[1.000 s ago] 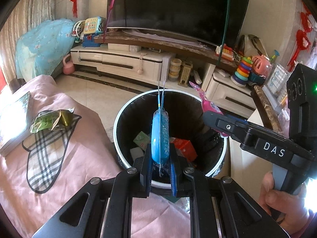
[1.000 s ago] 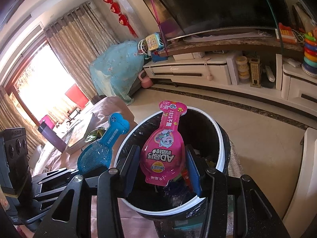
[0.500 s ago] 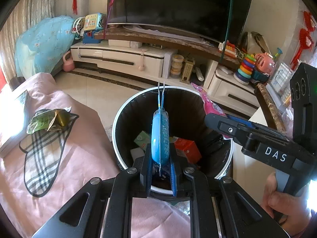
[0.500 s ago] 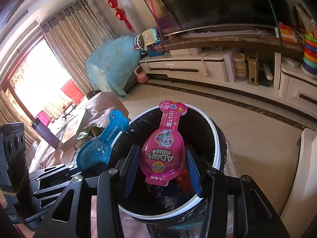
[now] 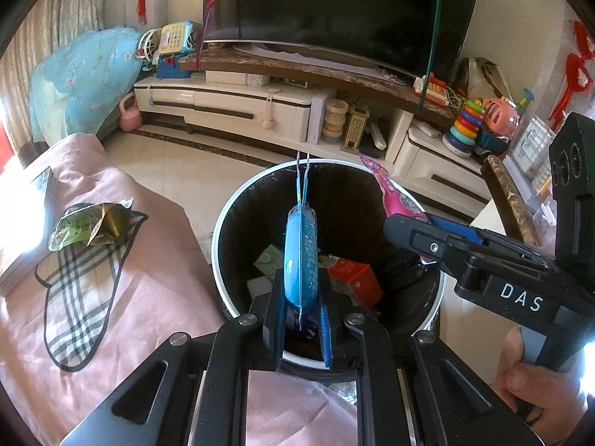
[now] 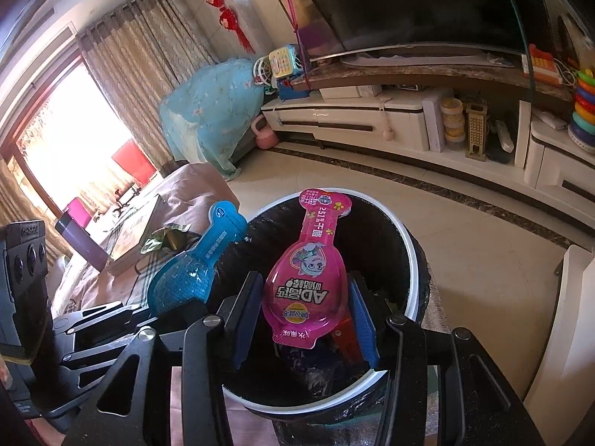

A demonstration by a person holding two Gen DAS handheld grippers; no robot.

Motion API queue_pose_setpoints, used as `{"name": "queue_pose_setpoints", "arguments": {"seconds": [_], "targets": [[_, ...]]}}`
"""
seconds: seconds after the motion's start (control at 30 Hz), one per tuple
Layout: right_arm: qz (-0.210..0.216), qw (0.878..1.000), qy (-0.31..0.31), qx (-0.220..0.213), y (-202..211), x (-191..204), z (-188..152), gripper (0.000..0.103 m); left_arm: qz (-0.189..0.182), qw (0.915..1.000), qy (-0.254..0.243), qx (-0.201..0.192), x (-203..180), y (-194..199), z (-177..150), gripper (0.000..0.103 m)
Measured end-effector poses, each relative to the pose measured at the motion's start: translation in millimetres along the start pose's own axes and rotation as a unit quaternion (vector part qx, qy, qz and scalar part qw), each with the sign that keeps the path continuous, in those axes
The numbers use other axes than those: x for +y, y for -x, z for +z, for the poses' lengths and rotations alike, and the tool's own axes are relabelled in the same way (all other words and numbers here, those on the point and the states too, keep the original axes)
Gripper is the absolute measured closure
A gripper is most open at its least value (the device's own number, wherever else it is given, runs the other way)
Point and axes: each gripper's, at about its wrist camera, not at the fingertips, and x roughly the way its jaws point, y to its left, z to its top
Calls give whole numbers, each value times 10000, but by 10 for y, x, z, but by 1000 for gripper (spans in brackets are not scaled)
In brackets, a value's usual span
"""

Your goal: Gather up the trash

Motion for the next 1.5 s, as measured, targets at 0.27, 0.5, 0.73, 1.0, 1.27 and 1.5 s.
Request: {"name": "queue_pose_setpoints", "arguments": {"seconds": [0.27, 0.5, 0.73, 1.0, 1.27, 1.5], "targets": [[-24, 10000, 15, -9, 2, 8, 26, 56, -17, 10000, 7, 50, 26, -39, 24, 89], [-10, 10000, 2, 36, -8, -39, 49, 54, -85, 9999, 22, 106, 33, -60, 41, 86], [68, 9998, -191, -8, 51, -112, 58, 42, 52, 9999, 87, -103, 72, 105, -16, 53], [373, 9981, -360, -331, 419, 43, -129, 20, 71, 9977, 503, -456, 255, 573, -519, 34], [467, 9961, -479, -571, 783, 364, -560, 7, 14, 9940, 837, -711, 403, 1207, -1359, 31], [422, 9962, -347, -677, 979, 725, -996, 3, 358, 9870, 922, -1269, 530, 1852, -1911, 30]]}}
